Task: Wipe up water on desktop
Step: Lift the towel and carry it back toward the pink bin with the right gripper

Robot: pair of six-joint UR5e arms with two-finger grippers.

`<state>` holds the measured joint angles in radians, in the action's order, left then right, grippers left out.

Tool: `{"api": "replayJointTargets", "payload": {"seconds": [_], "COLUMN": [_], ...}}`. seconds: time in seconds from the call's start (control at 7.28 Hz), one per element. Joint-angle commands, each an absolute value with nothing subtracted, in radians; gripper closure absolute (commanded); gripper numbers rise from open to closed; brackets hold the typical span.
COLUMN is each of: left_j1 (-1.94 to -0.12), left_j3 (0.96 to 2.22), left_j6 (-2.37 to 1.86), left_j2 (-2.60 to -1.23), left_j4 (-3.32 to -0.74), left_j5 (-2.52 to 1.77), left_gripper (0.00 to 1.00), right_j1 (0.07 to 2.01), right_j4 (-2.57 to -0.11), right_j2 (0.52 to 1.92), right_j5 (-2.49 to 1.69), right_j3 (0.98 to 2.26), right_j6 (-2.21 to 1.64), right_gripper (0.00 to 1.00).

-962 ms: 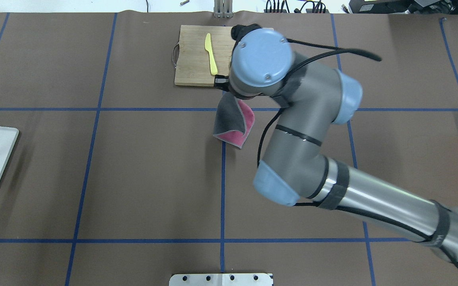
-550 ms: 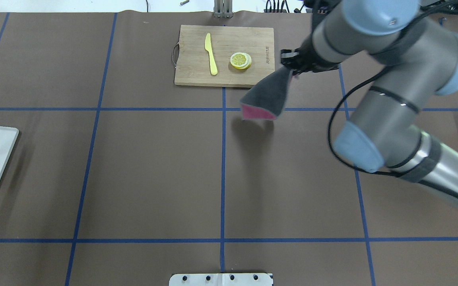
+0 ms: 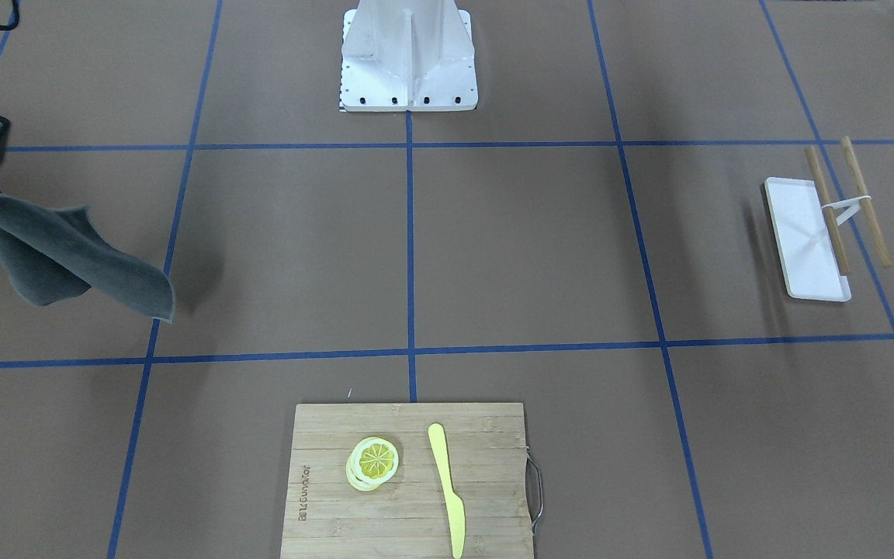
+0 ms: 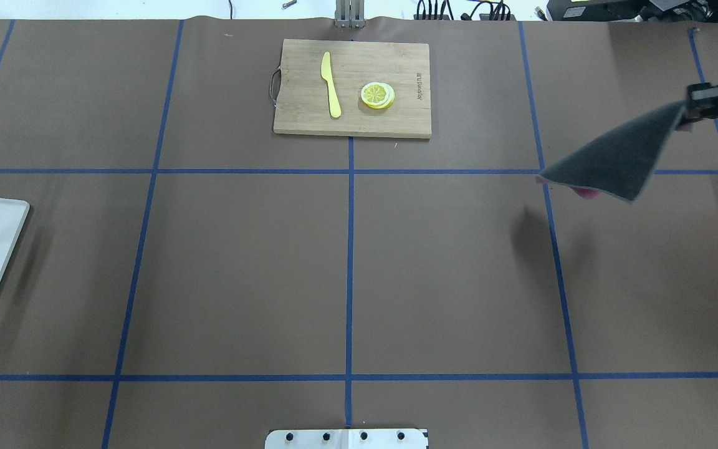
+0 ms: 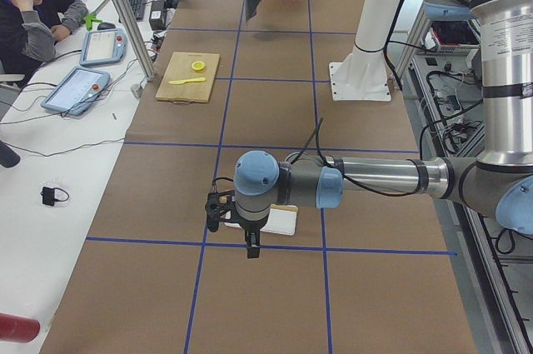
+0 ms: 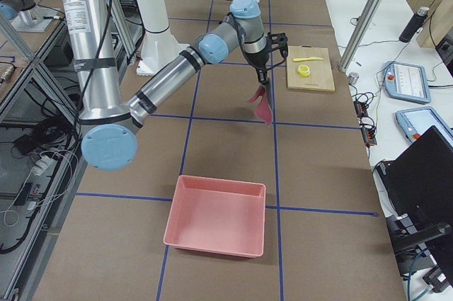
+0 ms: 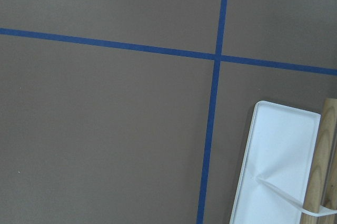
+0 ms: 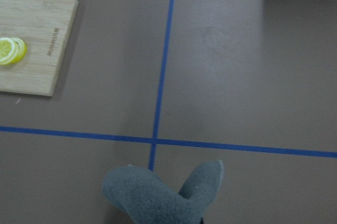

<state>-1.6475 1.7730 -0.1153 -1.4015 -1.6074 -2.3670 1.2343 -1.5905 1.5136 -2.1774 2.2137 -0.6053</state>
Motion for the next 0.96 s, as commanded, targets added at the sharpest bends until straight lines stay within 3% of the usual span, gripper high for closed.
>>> {"api": "replayJointTargets", "payload": {"seconds": [0.0, 0.27, 0.82], "left_j1": [-1.647, -1.647, -1.647], "left_j3": [1.772, 1.773, 1.773], "left_j6": [-0.117, -0.117, -0.117], "left_j2": [-1.401, -1.401, -1.401], "left_j4": [-1.618, -1.618, -1.618], "left_j5": [-2.367, -2.367, -2.367], "left_gripper": [0.01, 0.01, 0.01], "right_j1": [1.508, 1.665, 1.809], "right_j4": [-1.589, -1.592, -1.611], "right_j2": [1.755, 1.883, 1.876], "right_j5": [-2.316, -2.319, -2.330], "right_j3": [2.240, 2.226, 2.047], "right_j6": [-0.220, 0.028, 0.347], "right_gripper": [1.00, 1.00, 1.00]}}
